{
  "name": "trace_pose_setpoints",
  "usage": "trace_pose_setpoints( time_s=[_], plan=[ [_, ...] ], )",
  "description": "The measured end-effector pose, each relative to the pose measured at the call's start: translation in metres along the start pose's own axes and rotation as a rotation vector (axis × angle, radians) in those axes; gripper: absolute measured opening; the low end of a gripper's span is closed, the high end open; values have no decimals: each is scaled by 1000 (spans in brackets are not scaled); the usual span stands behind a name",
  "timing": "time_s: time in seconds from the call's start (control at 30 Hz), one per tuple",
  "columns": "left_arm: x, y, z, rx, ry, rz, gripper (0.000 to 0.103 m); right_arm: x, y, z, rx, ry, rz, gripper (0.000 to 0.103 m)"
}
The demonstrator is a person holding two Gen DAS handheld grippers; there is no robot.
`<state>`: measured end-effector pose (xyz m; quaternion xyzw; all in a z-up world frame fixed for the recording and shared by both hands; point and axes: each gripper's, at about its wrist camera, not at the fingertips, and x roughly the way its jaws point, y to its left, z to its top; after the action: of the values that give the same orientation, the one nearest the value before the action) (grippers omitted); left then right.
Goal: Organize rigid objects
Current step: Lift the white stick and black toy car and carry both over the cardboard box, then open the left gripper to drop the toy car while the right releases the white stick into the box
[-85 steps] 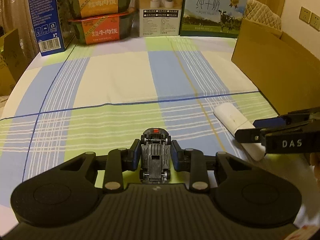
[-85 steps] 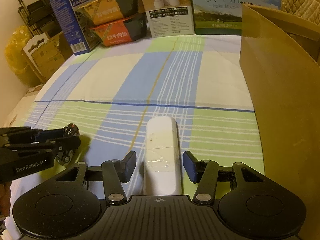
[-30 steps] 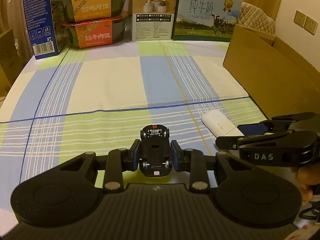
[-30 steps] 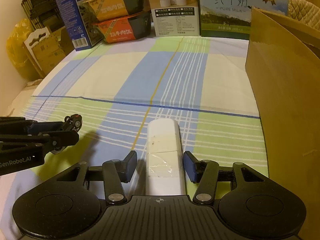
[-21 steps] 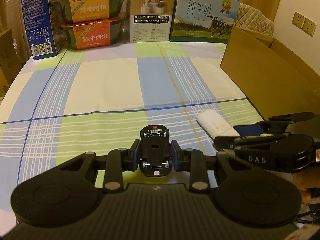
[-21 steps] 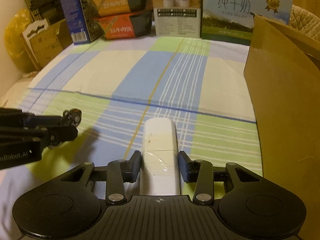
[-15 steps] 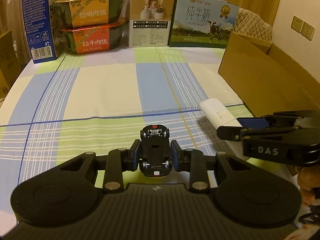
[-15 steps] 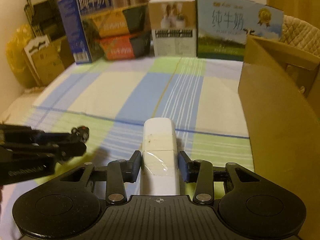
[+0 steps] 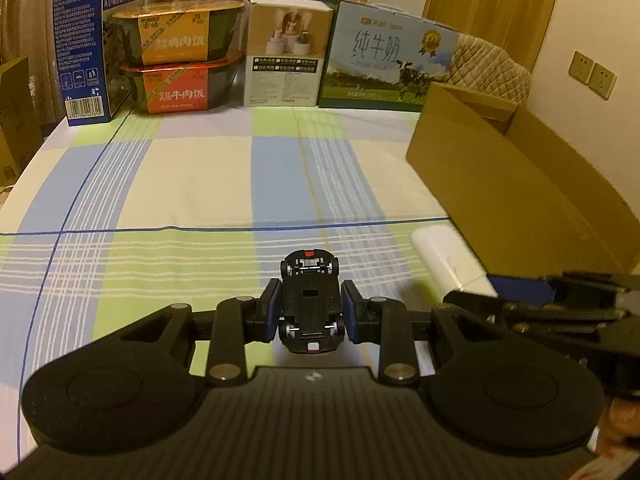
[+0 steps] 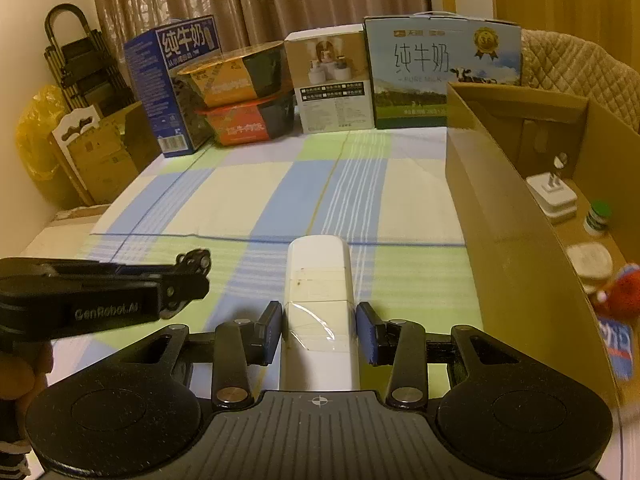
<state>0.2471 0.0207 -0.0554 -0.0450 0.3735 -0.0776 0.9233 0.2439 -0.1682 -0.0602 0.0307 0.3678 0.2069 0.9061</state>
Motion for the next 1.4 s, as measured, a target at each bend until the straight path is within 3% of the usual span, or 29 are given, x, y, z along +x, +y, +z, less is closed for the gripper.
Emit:
trace_pose_setpoints(
  time_s=[0.43,0.73,1.07,1.4],
  plan=[
    [-57,-41,-16,-31,-24,-31,26,-81,1,-9,11,-74,-8,37],
    [-91,-113,10,19,-85,-131,26,-159,-28,11,50,-175,-54,37],
    [-66,-212,60,126,-100,-240,26,-200,-126,42,95,-209,-197,37],
    [-14,-251,73,191,-38,-246,26,-177,-191,44,173,-151,-206,37]
  ],
)
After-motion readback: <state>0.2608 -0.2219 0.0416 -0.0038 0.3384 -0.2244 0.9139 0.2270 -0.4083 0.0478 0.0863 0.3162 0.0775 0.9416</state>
